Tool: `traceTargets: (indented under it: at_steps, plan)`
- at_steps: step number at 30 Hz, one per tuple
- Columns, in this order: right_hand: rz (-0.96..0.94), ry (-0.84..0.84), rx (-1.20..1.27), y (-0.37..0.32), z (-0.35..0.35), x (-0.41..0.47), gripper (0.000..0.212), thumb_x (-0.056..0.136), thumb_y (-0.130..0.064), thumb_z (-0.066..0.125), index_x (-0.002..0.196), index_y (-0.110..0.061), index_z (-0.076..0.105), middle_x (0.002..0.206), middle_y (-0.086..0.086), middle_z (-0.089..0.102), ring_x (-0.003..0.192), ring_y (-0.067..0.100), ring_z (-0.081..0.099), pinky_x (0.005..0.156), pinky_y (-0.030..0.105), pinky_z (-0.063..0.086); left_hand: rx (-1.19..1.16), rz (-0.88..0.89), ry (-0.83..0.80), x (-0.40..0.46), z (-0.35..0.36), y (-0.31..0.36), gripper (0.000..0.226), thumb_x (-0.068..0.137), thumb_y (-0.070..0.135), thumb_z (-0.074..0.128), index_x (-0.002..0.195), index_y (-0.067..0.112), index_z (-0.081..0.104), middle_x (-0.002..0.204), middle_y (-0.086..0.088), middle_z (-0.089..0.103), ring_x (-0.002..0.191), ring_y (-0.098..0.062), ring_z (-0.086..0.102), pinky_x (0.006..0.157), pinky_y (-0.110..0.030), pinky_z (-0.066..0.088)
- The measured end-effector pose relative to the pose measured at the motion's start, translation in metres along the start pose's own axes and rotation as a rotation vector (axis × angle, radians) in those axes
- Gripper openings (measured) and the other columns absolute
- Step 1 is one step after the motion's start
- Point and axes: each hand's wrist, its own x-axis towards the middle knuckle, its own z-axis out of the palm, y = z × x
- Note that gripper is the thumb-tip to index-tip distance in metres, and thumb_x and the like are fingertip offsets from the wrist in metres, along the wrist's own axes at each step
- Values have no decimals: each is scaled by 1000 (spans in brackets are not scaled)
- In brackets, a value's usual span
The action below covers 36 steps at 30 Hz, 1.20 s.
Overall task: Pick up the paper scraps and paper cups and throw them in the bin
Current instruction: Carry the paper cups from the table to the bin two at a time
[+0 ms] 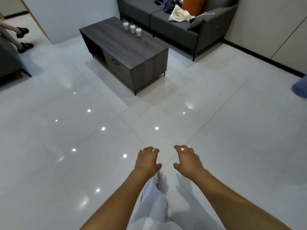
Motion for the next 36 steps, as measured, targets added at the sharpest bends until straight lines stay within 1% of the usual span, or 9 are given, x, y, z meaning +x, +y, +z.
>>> traceTargets:
  at_steps: [7,11,14,17,20,24,29,32,36]
  plan:
    - [86,40,28,13,-87,144,66,89,-30,57,147,-22,27,147,5,35,130,26,37,104,37,38,64,124,53,161,-87,13,53,90,33,56,138,18,41,140,-3,44,129,-22,38,110,-31,28]
    - [88,90,53,7,-140,222,65,88,-31,57,146,-22,28,145,3,37,126,25,40,97,34,41,141,176,42,249,-140,21,52,90,34,55,138,17,42,139,-3,45,128,-22,39,110,-32,29]
    - [109,77,65,14,-176,275,66,89,-31,57,147,-22,27,145,5,36,127,26,40,97,35,42,161,190,30,312,-175,29,51,90,34,55,137,18,42,138,-3,45,127,-22,40,110,-33,29]
    - [131,56,83,25,-200,312,67,90,-31,57,148,-22,25,147,6,35,128,27,38,98,37,42,171,195,25,357,-198,36,50,90,35,56,136,18,43,137,-3,47,125,-22,42,107,-32,32]
    - [136,44,101,49,-238,378,67,90,-31,56,148,-22,25,148,5,33,129,27,37,99,37,41,180,185,27,431,-225,51,51,90,35,56,136,18,43,136,-3,47,125,-22,42,107,-33,32]
    - [106,91,102,82,-299,472,66,90,-32,56,147,-22,25,147,5,34,128,27,38,98,37,41,175,162,45,529,-260,78,52,90,34,56,138,19,42,137,-3,47,125,-22,42,109,-34,32]
    - [70,126,81,118,-381,577,67,89,-32,57,148,-23,26,146,4,36,127,26,39,97,35,42,141,137,86,643,-309,124,49,91,34,56,137,20,44,137,0,48,124,-20,44,107,-31,33]
    - [73,120,81,134,-425,629,67,89,-31,57,147,-23,26,145,5,36,127,27,38,96,37,42,119,128,74,698,-337,143,49,91,34,56,137,20,44,137,-1,48,124,-21,45,106,-31,35]
    - [71,100,76,153,-475,712,67,89,-30,58,147,-23,26,146,6,35,128,28,37,97,38,41,99,112,38,781,-378,157,45,90,34,56,131,18,48,132,-4,50,121,-24,47,105,-33,37]
